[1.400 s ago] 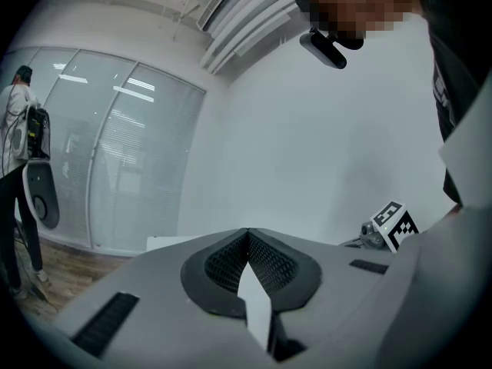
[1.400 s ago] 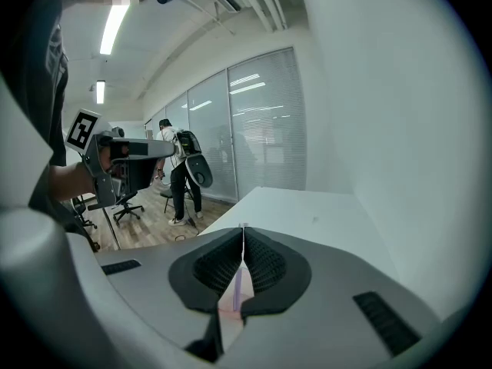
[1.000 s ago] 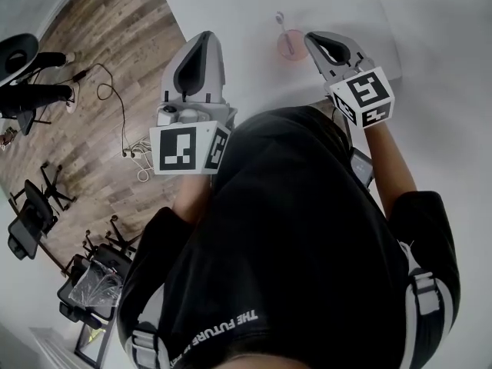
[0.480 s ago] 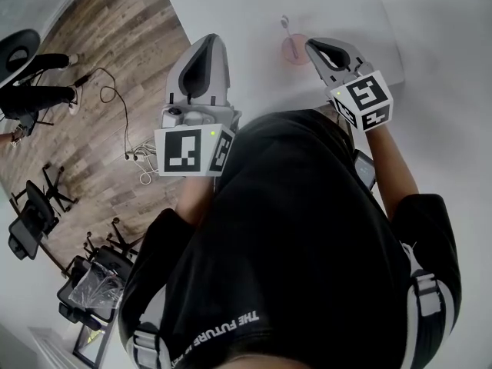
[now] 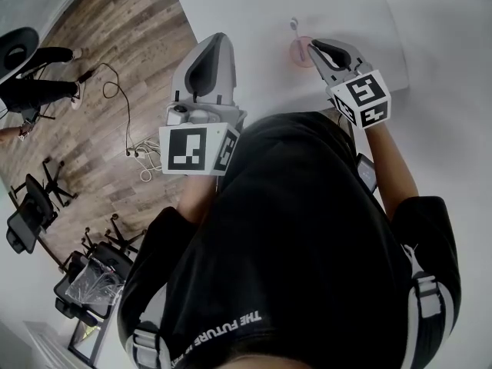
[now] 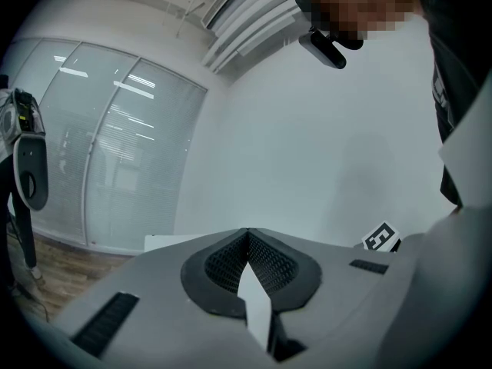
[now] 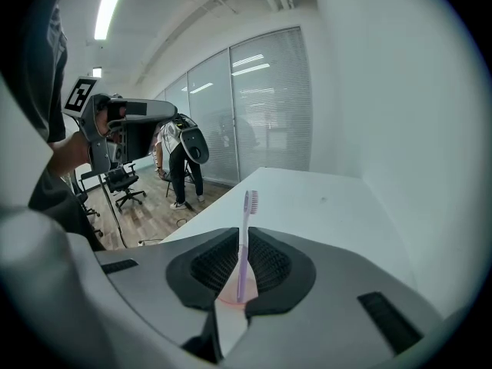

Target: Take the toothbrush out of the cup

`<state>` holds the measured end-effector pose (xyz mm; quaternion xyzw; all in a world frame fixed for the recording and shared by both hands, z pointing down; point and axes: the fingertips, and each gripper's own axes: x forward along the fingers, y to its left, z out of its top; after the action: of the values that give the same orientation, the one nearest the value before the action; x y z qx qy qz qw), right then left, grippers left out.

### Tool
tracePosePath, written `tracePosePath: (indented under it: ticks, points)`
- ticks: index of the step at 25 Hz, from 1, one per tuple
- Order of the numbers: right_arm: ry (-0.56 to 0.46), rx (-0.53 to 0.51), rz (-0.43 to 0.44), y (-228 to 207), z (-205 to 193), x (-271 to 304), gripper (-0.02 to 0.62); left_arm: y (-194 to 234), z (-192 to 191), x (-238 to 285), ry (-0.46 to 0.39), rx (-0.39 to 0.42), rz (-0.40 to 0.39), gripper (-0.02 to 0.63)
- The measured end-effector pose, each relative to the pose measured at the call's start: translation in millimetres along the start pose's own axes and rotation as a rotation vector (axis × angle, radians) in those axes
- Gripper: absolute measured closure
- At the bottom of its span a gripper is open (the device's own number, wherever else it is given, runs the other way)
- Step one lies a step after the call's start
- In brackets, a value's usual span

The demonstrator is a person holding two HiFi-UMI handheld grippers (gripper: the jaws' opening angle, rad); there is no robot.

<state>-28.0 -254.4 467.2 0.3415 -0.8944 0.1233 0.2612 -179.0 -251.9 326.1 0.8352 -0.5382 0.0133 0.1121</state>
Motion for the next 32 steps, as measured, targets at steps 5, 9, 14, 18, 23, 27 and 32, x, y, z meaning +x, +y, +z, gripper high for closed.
tracePosePath:
  ticks: [5,9,14,18,23,27,32]
  points:
    - [0.018,0.003,0.007,0,-3,7,0.532,1,4,0,-0.004,0.000,0.003,0.586]
    - [0.031,0.001,0.009,-1,-2,19,0.529,9,3,2,-0.001,-0.006,0.009,0.586]
    - [0.048,0.006,0.008,-2,-5,30,0.517,14,5,2,-0.003,-0.014,0.013,0.586]
    - [0.065,-0.003,0.016,-2,-8,37,0.514,16,4,4,-0.005,-0.015,0.014,0.586]
    - [0.080,-0.009,0.015,-3,-13,42,0.505,16,3,3,-0.005,-0.018,0.020,0.586]
    - [0.096,-0.027,0.016,-2,-11,46,0.500,17,6,2,-0.008,-0.020,0.022,0.586]
    - [0.105,-0.036,0.018,3,-10,48,0.500,18,9,-2,-0.011,-0.024,0.026,0.586]
